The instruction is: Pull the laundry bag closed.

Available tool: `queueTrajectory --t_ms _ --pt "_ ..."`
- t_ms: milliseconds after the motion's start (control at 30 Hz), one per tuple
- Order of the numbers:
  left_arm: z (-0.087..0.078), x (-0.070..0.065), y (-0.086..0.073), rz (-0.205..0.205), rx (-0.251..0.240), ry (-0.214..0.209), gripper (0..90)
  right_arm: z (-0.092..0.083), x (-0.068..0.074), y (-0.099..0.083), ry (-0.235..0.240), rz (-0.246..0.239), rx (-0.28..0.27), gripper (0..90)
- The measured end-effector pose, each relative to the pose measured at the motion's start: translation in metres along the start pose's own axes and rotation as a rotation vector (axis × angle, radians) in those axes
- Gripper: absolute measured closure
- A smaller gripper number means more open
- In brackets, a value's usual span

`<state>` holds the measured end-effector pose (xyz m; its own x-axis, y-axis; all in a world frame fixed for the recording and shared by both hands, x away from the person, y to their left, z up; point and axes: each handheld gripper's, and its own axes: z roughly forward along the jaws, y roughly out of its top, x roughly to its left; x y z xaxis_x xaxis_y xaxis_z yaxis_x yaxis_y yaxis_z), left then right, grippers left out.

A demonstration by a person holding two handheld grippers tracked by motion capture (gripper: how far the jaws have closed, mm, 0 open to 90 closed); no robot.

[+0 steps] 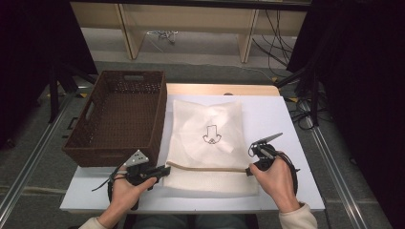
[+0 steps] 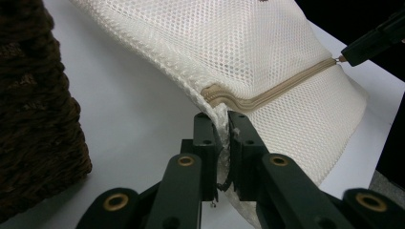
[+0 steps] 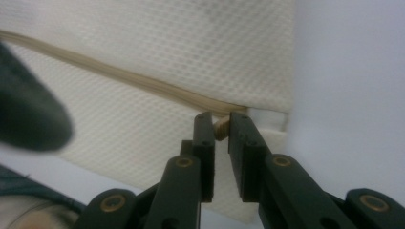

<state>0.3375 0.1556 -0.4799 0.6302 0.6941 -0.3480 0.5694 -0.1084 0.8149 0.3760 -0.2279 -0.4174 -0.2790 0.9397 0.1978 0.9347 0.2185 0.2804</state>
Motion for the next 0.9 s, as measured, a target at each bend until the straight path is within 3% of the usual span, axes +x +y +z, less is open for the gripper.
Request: queueTrajectory --t_ms 33,133,200,233,267,300,333,367,433,467,500,567,767,833,900 --pt "0.0 0.001 0.0 0.009 0.004 -0.006 81.3 0.001 0.0 0.0 0.018 -0.04 -0.02 79.9" --pt "0.0 0.002 -0.001 0.013 0.012 0.002 77.8 -0.002 0.011 0.001 0.08 -0.044 -0.017 77.0" --pt "0.0 0.002 -0.002 -0.003 0.019 0.015 72.2 -0.001 0.011 0.002 0.078 -0.092 -0.072 74.1" --pt "0.0 0.002 -0.003 -0.009 0.015 0.013 69.0 -0.003 0.012 0.002 0.077 -0.06 -0.064 73.3" --pt "-0.001 0.003 -0.003 -0.004 0.02 0.02 64.9 -0.002 0.008 0.003 0.086 -0.096 -0.099 72.8" --pt "-0.001 0.004 -0.004 0.002 0.024 0.023 58.9 -0.004 0.007 0.003 0.073 -0.059 -0.113 71.6" --pt "-0.001 0.003 -0.005 -0.003 0.009 0.031 54.5 -0.006 0.005 0.003 0.08 -0.054 -0.129 70.0" --pt "-0.003 0.004 -0.005 0.013 0.024 0.043 50.0 -0.007 0.001 0.003 0.084 -0.052 -0.149 68.1" --pt "-0.005 0.003 -0.006 0.028 0.011 0.05 42.0 -0.01 -0.005 0.003 0.061 -0.021 -0.185 66.0" --pt "-0.006 0.001 -0.006 0.039 0.005 0.064 39.1 -0.011 -0.009 0.004 0.056 -0.03 -0.212 65.4" --pt "-0.007 0.001 -0.006 0.055 0.006 0.071 35.1 -0.013 -0.012 0.003 0.051 0.014 -0.218 64.1" --pt "-0.008 -0.001 -0.007 0.066 -0.003 0.088 28.9 -0.012 -0.02 0.004 0.051 0.014 -0.244 61.8" --pt "-0.011 -0.005 -0.007 0.107 -0.023 0.112 20.9 -0.01 -0.039 0.004 0.059 0.046 -0.271 57.9" --pt "-0.012 -0.006 -0.006 0.108 -0.032 0.125 20.3 -0.01 -0.039 0.004 0.016 0.05 -0.262 56.8" --pt "-0.013 -0.008 -0.005 0.109 -0.049 0.126 20.2 -0.01 -0.04 0.004 0.023 0.07 -0.254 56.2"
